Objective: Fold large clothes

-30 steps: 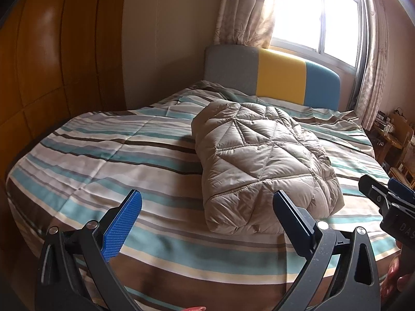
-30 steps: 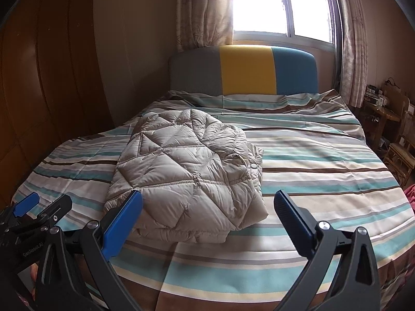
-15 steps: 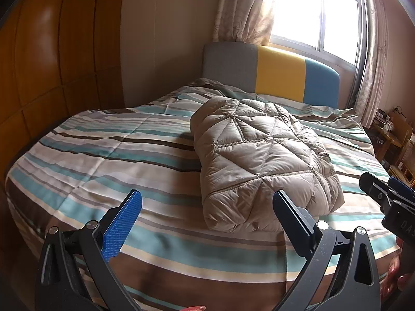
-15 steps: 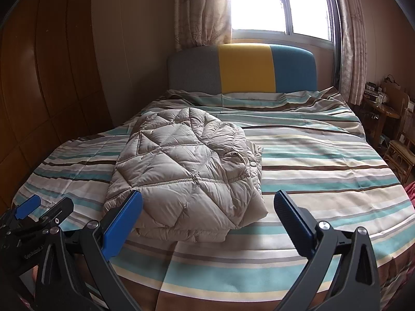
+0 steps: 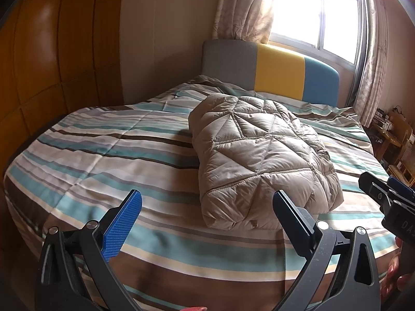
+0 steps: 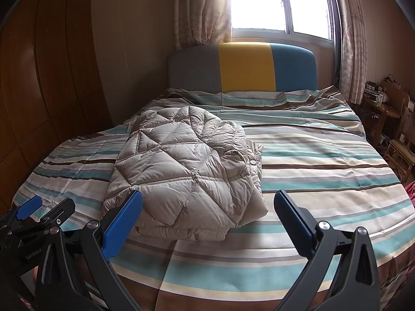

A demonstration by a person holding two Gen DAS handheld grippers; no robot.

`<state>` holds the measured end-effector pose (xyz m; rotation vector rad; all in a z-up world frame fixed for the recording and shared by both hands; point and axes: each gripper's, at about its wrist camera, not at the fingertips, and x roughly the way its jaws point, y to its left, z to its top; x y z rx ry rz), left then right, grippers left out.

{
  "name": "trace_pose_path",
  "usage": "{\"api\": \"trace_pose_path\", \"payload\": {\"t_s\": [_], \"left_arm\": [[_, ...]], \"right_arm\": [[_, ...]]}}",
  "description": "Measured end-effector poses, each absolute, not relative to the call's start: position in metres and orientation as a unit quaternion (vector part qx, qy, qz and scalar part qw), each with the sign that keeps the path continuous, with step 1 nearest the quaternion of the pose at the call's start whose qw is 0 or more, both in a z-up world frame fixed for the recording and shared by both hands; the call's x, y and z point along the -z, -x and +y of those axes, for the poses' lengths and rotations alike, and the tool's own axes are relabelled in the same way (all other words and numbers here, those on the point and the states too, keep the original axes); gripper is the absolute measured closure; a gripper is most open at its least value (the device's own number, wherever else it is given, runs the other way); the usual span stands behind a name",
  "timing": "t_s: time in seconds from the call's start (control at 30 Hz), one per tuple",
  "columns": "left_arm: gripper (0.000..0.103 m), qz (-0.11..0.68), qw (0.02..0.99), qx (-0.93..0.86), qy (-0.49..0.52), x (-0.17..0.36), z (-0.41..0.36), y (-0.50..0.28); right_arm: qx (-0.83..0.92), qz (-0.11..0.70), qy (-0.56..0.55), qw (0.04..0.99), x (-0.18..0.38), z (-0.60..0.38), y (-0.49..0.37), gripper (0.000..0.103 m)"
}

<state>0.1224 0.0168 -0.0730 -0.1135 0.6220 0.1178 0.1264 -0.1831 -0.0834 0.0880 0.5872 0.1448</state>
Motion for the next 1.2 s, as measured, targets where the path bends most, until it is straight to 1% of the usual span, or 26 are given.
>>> {"api": "trace_pose_path", "payload": {"t_s": [0.17,0.63,0.9,1.1,1.2], "left_arm": [[0.003,0.316,0.946,-0.053,0.057,0.075,0.015,-0.124],[0.003,0.315,0.945,-0.058,0.061,0.078,0.008,-0.122],[0.003,0.301,0.949,-0.075,0.056,0.076,0.007,-0.121],[0.003,0.334,0.939,-0.064,0.055,0.089,0.006,-0.135],[0.003,0.356,0.930,-0.073,0.051,0.103,0.012,-0.148]], "right_arm": [[-0.071,0.291,-0.042,0.953,0.084,-0.183,-0.127,0.002],[-0.070,0.297,-0.043,0.951,0.087,-0.185,-0.128,0.002],[-0.069,0.302,-0.045,0.950,0.091,-0.187,-0.131,0.002],[-0.069,0.320,-0.056,0.943,0.103,-0.194,-0.143,0.002],[-0.056,0.344,-0.071,0.935,0.119,-0.209,-0.159,0.002]]}}
